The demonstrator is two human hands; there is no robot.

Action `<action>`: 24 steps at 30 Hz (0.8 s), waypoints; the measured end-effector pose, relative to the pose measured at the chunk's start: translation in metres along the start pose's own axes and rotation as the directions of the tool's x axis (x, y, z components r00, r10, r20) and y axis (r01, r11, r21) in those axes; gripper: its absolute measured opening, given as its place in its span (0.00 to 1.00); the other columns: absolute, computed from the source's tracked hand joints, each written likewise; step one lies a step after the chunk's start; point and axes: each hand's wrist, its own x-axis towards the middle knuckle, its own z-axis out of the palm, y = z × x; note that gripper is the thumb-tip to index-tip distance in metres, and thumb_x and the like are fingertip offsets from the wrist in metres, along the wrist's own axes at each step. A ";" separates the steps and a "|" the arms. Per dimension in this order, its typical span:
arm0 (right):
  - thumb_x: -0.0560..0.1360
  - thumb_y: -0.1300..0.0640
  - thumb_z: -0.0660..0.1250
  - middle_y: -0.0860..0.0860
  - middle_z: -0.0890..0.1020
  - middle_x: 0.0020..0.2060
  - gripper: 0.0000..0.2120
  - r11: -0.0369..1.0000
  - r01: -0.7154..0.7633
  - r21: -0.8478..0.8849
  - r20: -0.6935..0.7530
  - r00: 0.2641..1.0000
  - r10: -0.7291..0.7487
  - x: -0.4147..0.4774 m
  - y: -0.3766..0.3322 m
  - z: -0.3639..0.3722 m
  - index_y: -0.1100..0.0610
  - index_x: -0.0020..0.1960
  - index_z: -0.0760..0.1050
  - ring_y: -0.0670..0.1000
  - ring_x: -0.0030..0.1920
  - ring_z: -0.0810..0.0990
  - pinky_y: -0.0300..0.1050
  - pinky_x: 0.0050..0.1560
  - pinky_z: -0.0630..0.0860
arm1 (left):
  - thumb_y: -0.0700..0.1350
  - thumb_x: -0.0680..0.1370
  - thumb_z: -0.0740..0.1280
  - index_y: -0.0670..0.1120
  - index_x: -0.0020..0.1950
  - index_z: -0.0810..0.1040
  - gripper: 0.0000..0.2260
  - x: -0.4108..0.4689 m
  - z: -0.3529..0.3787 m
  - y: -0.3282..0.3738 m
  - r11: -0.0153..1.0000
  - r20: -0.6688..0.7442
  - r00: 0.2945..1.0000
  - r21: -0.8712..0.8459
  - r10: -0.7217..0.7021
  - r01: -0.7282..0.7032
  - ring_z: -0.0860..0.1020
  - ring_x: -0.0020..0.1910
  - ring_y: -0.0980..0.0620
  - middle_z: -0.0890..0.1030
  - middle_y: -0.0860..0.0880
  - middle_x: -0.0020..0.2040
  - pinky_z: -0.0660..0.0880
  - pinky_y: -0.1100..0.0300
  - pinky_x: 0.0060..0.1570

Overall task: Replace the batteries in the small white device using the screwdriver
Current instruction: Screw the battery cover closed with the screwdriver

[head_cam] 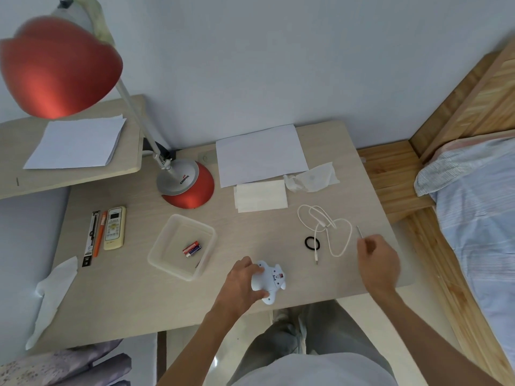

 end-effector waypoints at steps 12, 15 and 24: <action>0.83 0.54 0.66 0.60 0.81 0.51 0.10 0.936 -0.100 -0.337 0.152 0.976 0.159 0.044 0.019 0.030 0.62 0.53 0.76 0.63 0.53 0.80 0.57 0.45 0.77 | 0.53 0.67 0.85 0.51 0.66 0.82 0.29 0.003 -0.002 -0.002 0.996 0.022 0.998 -0.067 -0.053 0.054 0.77 0.54 0.51 0.73 0.53 0.55 0.79 0.60 0.56; 0.85 0.55 0.62 0.59 0.82 0.46 0.07 0.976 -0.147 -0.159 0.108 0.980 0.165 0.033 -0.003 0.014 0.59 0.55 0.70 0.63 0.45 0.80 0.55 0.43 0.75 | 0.53 0.66 0.86 0.53 0.63 0.81 0.29 0.003 -0.001 -0.004 0.988 0.014 0.997 -0.139 -0.070 0.072 0.78 0.56 0.51 0.75 0.52 0.57 0.79 0.60 0.55; 0.80 0.55 0.73 0.42 0.83 0.44 0.02 0.930 0.298 0.216 0.295 0.888 -0.353 -0.055 -0.087 -0.012 0.50 0.52 0.82 0.44 0.43 0.82 0.42 0.46 0.78 | 0.55 0.65 0.85 0.58 0.63 0.79 0.29 0.000 0.008 -0.012 0.944 0.015 0.992 -0.305 -0.124 0.123 0.78 0.58 0.50 0.75 0.51 0.60 0.82 0.54 0.58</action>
